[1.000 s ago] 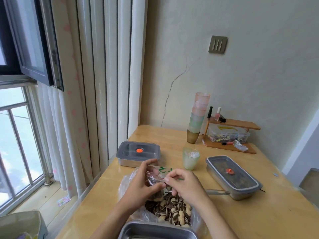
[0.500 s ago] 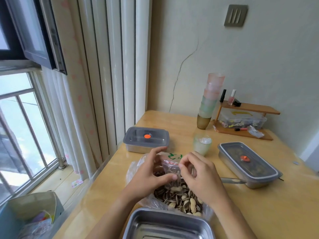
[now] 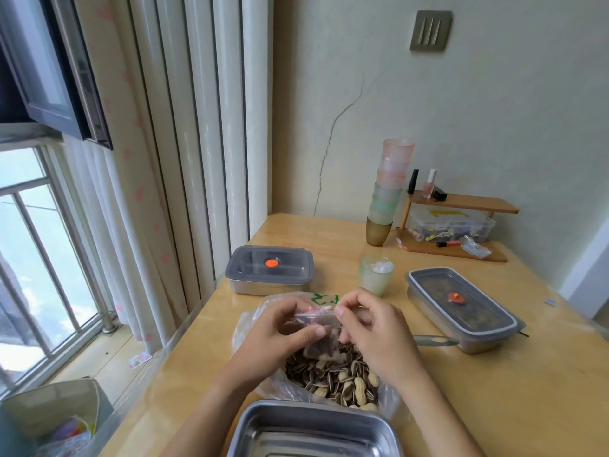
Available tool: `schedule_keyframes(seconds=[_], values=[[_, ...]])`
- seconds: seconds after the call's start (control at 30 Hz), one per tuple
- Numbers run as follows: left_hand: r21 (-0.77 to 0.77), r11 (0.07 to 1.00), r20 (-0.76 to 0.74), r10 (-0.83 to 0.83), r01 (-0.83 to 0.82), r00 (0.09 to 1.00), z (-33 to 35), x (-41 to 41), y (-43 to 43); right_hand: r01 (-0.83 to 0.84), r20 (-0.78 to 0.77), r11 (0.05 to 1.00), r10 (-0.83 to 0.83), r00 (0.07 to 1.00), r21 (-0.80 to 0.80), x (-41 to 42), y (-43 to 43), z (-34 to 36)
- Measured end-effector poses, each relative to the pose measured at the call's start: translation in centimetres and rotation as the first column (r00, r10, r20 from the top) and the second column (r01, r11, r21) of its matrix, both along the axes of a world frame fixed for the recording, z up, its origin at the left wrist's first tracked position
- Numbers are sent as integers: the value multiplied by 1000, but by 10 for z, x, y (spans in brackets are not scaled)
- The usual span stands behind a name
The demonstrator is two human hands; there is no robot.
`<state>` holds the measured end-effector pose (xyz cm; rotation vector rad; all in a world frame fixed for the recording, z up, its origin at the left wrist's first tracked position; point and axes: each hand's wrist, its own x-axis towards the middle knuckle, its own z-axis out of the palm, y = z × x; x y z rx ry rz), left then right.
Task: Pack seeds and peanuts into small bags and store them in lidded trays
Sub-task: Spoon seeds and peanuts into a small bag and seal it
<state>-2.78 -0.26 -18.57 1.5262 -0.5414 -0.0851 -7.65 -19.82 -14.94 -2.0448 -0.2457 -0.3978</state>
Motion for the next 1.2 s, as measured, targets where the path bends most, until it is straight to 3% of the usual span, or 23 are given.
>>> schedule_keyframes(seconds=[0.07, 0.2, 0.37, 0.5, 0.57, 0.67, 0.77, 0.97, 1.2], values=[[-50, 999, -43, -1, -1, 999, 1, -1, 0, 90, 46, 995, -88, 995, -46, 2, 2, -4], [-119, 992, -92, 18, -29, 996, 3, -3, 1, 87, 94, 996, -83, 992, -32, 4, 7, -9], [-198, 976, -181, 52, -88, 982, 3, -4, -1, 32, -148, 975, 1, 989, 221, 8, 12, -16], [-174, 980, -182, 58, -91, 982, 3, -5, -4, 78, -193, 944, -16, 981, 320, 10, 13, -17], [-159, 983, -186, 65, -95, 980, 3, -5, -6, 115, -166, 952, -69, 984, 284, 11, 13, -19], [-160, 980, -199, 89, -122, 976, 5, -6, -8, 211, -19, 975, -210, 978, 64, 9, 14, -21], [-179, 971, -246, 112, -158, 963, 7, -8, -10, 237, 52, 971, -238, 970, 23, 7, 17, -21], [-171, 966, -259, 144, -192, 955, 7, -8, -10, 96, -143, 936, -50, 988, 338, 11, 17, -21], [-150, 983, -213, 71, -104, 974, 10, -10, -9, 84, -171, 905, -12, 985, 417, 12, 17, -22]])
